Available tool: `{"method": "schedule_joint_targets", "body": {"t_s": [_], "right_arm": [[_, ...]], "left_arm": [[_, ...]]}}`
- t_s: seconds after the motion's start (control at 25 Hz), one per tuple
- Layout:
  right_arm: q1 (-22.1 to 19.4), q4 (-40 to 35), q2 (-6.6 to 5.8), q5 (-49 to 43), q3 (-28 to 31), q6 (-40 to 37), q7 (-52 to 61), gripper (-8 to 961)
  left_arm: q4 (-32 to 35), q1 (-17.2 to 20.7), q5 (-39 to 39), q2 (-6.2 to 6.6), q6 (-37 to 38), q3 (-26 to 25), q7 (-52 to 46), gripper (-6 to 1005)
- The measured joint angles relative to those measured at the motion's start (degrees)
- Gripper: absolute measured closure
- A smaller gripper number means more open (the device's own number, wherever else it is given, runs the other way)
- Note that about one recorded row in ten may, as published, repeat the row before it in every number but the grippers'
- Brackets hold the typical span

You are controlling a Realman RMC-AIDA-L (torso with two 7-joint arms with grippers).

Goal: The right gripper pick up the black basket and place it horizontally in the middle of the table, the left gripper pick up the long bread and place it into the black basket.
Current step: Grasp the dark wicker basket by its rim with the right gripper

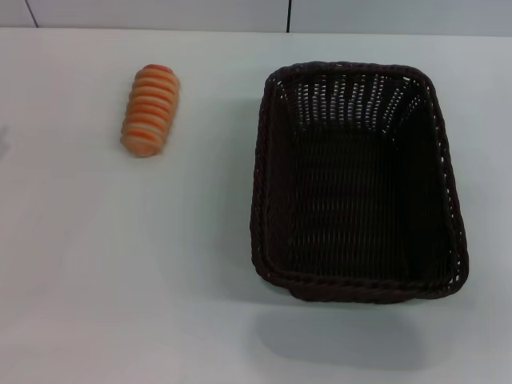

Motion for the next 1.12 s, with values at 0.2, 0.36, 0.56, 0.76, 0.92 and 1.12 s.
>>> {"method": "schedule_joint_targets", "body": {"t_s": [0.2,0.36,0.56,0.76,0.92,1.12], "right_arm": [[-2.8,14.0,0.0,0.3,2.3,18.5,0.3,460],[-4.2,20.8,-0.07,3.7,4.9,29.4,0.3,460],[2.1,20.2,-0.51,18.1,17.6,46.2,-2.1,460],[8.7,20.0,-0.49,26.4,30.5,61.0,-6.3,460],[18.6,19.9,-0.51,26.9,41.4,75.2,-8.5,461],[29.9,19.9,-0.94,26.8,52.7,88.0,-10.7,461]], "left_arm": [[0.0,0.0,0.2,0.08,-0.1,-0.1,0.1,171],[0.0,0.0,0.2,0.14,-0.1,-0.3,0.1,171],[0.6,0.2,0.2,0.17,-0.1,-0.4,-0.1,172],[0.9,0.1,0.3,0.18,-0.2,-0.3,-0.3,172],[1.1,-0.2,0.5,0.17,-0.9,0.0,0.0,172],[1.3,-0.3,0.5,0.17,-0.9,0.0,-0.1,172]]}}
